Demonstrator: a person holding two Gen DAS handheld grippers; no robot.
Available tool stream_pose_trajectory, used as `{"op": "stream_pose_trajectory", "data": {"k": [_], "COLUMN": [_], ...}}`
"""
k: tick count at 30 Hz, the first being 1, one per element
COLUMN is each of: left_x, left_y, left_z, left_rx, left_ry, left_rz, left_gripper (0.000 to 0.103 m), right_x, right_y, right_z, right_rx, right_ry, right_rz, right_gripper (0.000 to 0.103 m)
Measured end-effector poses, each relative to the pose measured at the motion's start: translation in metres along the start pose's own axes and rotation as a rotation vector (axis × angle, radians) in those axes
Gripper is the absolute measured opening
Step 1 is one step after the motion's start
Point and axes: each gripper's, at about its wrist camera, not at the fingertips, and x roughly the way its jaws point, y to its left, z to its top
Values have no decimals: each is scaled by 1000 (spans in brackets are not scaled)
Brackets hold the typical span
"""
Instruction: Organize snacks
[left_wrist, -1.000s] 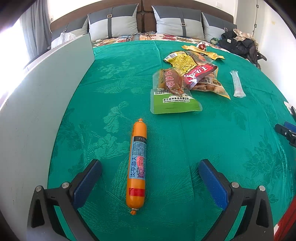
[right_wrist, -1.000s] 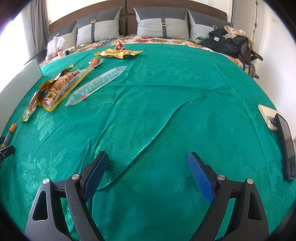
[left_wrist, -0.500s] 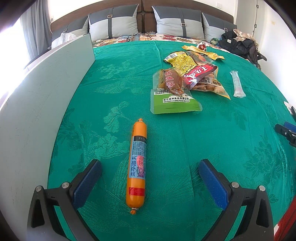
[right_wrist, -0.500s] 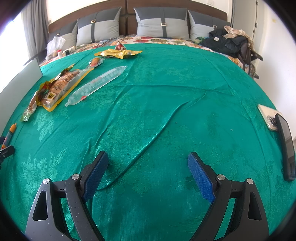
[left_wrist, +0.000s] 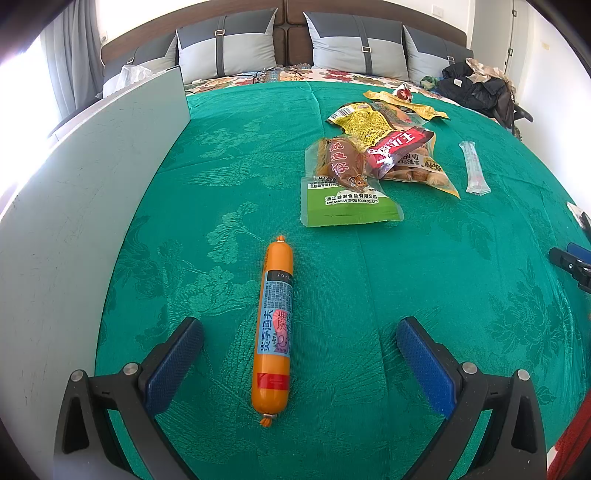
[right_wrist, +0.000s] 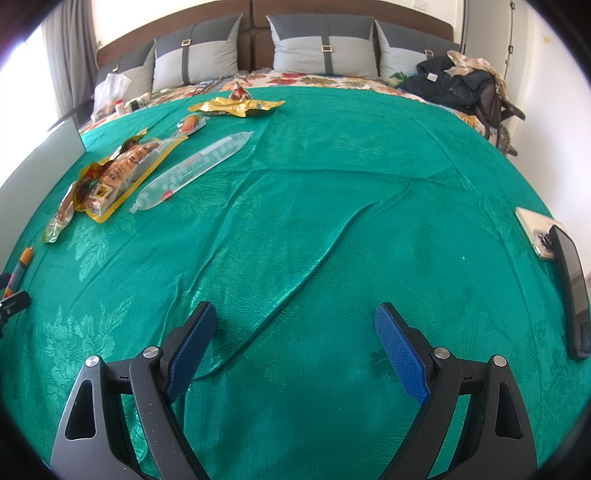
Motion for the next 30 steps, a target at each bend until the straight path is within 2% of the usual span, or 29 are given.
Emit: {"op": "stream_pose_trajectory", "data": {"k": [4,6,10,13,16,19,22,23,24,25,26,30], "left_x": [0,0,0,0,0,0,0,0,0,-1,-1,0], "left_y": [0,0,0,0,0,0,0,0,0,0,0,0], "left_z": [0,0,0,0,0,0,0,0,0,-1,-1,0], "left_rx": [0,0,0,0,0,0,0,0,-1,-1,-1,-1], "left_ry": [0,0,0,-1,-1,-1,-1,-1,-1,-1,-1,-2], "left_rz": [0,0,0,0,0,0,0,0,0,0,0,1], "left_gripper": [103,103,103,103,103,103,103,103,103,103,103,103], "right_x": [3,4,6,30,62,85,87,89,92,88,87,77], "right_y": [1,2,29,63,89,109,117,118,120,119,119,109], "right_z": [7,22,73,112,132,135,133,131,128,127,124,115], "right_rx": [-1,78,180,197,211,205,178,153,123,81,44,8], "right_ry": [52,94,68,100,180,240,220,240,263,240,231,220], "right_rz": [3,28,156,188,181,139,94,64,43,15,-2,-1], "right_gripper": [93,92,91,90,89,91,89,85,70,62,46,24]}}
